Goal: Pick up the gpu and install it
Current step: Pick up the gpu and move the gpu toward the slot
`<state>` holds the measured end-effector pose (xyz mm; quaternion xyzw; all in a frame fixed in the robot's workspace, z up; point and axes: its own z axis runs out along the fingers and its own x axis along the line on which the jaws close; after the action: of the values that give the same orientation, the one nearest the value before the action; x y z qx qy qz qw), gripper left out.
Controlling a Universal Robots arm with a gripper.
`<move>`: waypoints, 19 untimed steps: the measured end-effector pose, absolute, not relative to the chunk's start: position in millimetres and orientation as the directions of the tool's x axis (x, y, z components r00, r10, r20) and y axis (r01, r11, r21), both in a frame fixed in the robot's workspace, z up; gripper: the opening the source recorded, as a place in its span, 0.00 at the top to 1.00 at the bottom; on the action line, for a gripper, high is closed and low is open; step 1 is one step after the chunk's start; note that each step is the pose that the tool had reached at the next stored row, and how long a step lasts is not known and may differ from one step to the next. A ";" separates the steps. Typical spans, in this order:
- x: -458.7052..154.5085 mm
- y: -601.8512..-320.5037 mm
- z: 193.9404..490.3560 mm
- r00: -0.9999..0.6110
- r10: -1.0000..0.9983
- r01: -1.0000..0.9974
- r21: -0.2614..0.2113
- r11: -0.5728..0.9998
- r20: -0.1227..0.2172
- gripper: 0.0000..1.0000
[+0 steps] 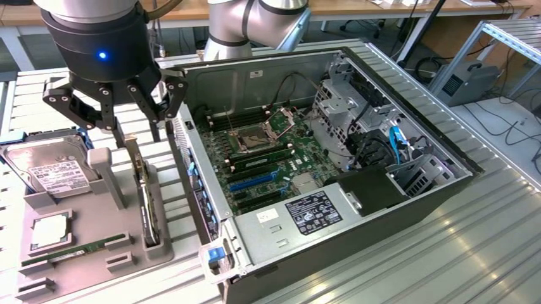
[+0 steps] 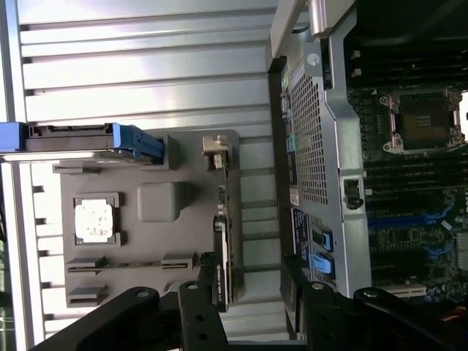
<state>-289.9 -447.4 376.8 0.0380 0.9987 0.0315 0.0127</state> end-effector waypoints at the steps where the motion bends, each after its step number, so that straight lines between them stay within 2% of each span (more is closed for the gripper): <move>1: -290.0 -447.3 376.6 -0.997 0.077 0.075 0.064 0.995 -0.023 0.52; 19: -292.5 -446.8 370.5 -0.997 0.077 0.075 0.067 0.995 -0.023 0.52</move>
<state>-292.5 -446.8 370.5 0.0380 0.9987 0.0328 0.0126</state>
